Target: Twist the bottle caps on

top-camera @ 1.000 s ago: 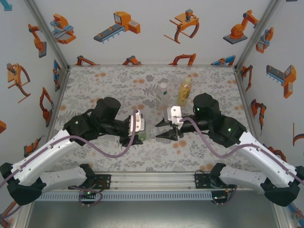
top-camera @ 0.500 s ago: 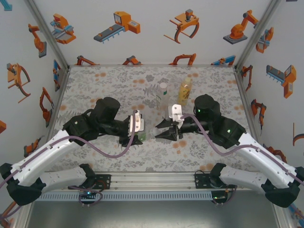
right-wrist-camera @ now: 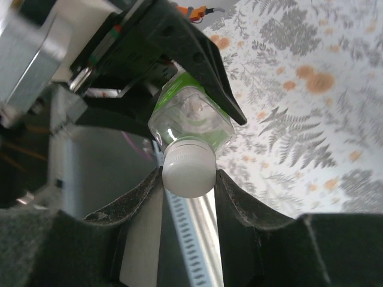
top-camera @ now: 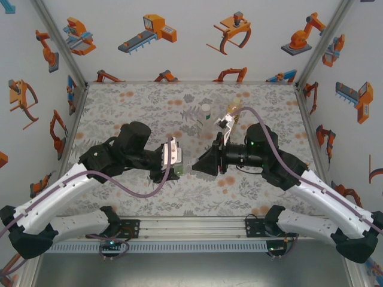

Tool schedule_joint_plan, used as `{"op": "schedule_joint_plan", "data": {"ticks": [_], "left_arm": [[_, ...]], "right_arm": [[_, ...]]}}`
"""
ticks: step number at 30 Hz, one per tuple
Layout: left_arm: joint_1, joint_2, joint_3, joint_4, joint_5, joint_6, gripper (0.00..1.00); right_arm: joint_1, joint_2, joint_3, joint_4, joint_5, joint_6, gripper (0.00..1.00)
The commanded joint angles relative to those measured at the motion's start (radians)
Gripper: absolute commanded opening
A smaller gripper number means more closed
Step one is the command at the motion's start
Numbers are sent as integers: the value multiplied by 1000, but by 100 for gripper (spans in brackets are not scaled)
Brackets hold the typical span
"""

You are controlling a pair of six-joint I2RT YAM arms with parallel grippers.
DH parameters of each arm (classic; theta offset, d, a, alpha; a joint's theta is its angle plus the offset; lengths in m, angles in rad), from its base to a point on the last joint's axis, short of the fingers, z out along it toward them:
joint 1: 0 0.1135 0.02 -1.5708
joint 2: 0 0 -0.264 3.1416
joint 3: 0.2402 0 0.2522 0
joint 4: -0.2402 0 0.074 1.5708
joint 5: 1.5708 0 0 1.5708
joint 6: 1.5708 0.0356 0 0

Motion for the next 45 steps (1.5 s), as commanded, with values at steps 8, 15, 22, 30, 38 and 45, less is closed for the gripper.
{"op": "schedule_joint_plan", "data": {"ticks": [8, 15, 22, 30, 38, 45], "left_arm": [[-13, 23, 30, 11, 57, 9, 0], [-16, 31, 39, 11, 64, 10, 0], [-19, 27, 45, 10, 65, 10, 0], [-22, 23, 45, 10, 67, 8, 0], [-25, 23, 46, 11, 66, 5, 0], [-26, 22, 45, 11, 65, 5, 0]], "right_arm": [[1, 64, 72, -221, 165, 828, 0], [1, 60, 14, -125, 164, 960, 0], [0, 52, 97, -198, 213, 767, 31], [-1, -4, 142, -189, 271, 438, 60], [-1, -93, 42, 2, 199, -1, 58], [-1, -69, 83, -47, -35, -515, 57]]}}
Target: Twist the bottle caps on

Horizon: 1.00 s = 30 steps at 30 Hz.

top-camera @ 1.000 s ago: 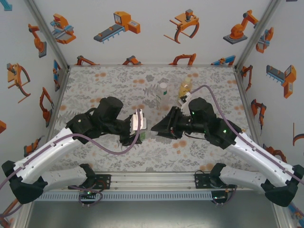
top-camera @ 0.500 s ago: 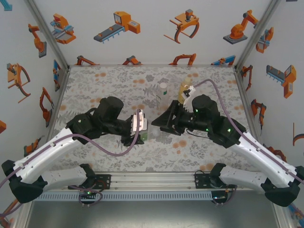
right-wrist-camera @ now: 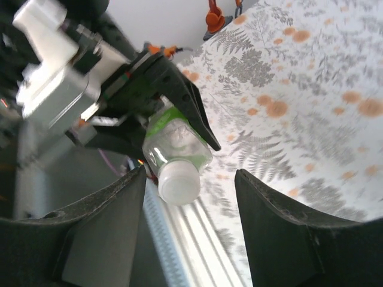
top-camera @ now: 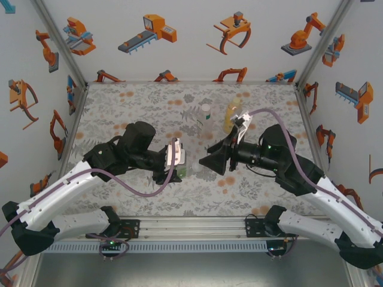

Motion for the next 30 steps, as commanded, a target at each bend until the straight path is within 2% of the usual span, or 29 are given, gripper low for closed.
{"op": "schedule_joint_plan", "data": {"ticks": [1, 4, 10, 17, 23, 30], "left_arm": [[-5, -8, 31, 13, 29, 8, 0], [-5, -6, 33, 12, 29, 8, 0], [-6, -6, 36, 13, 27, 8, 0], [-7, -14, 32, 13, 23, 4, 0], [-7, -21, 26, 13, 19, 4, 0], [-7, -24, 24, 13, 17, 2, 0]], "right_arm": [[0, 26, 43, -15, -154, -359, 56], [-1, 38, 52, -26, -254, -542, 54], [0, 44, 0, 61, -361, -700, 48], [0, 59, -26, 41, -398, -733, 48], [0, 36, -72, 68, -375, -731, 46], [0, 29, -86, 97, -361, -727, 36]]}}
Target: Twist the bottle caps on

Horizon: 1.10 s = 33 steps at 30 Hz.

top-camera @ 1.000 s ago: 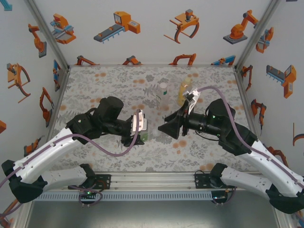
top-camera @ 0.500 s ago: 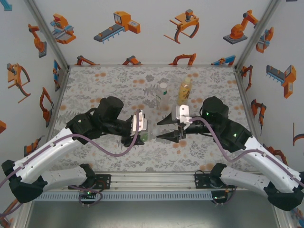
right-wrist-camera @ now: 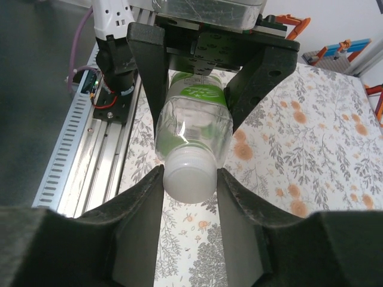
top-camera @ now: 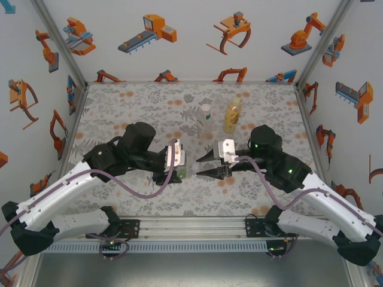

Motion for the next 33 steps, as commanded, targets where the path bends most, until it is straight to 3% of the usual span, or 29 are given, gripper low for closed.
{"op": "schedule_joint_plan", "data": {"ticks": [1, 6, 13, 17, 21, 27, 33], "left_arm": [[-1, -18, 23, 14, 16, 3, 0], [0, -18, 24, 13, 13, 3, 0], [-1, -16, 17, 14, 3, 6, 0], [0, -13, 15, 15, -1, 6, 0], [-1, -7, 17, 25, -8, 3, 0], [-1, 4, 23, 28, -18, 2, 0], [-1, 10, 24, 30, -50, -5, 0]], "right_arm": [[0, -13, -9, 34, -15, -10, 34], [0, -10, -11, 51, 6, 64, 22], [-1, 9, -33, 122, 206, 531, 0], [1, -4, -63, 134, 368, 895, 0], [1, -5, -50, 21, 511, 1236, 0], [1, 5, -37, -75, 528, 1614, 0], [1, -17, -67, -129, 557, 1878, 0]]}}
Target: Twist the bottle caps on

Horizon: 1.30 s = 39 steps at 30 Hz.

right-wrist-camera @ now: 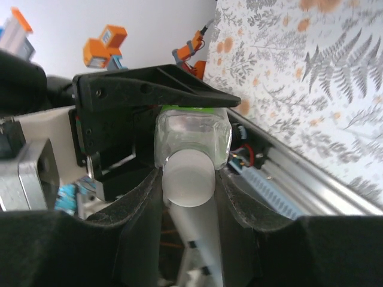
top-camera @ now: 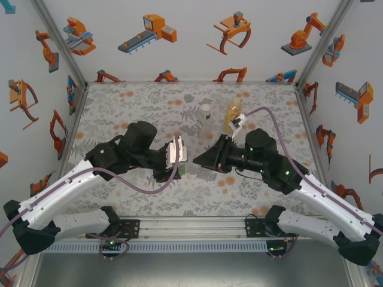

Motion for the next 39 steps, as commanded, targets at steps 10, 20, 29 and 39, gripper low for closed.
{"op": "schedule_joint_plan", "data": {"ticks": [10, 20, 29, 39], "left_arm": [[-8, -9, 20, 27, 18, 16, 12], [-8, -18, 18, 28, 11, 20, 62], [-8, -54, -6, 25, -8, 13, 78], [-8, -104, -30, 7, -40, 3, 79]], "right_arm": [[-8, 15, -30, -33, 67, 304, 0], [-10, 63, 10, -103, 107, 188, 0], [-19, 179, 99, -240, 175, -11, 0], [-23, 539, 548, -677, 342, -529, 0]]}}
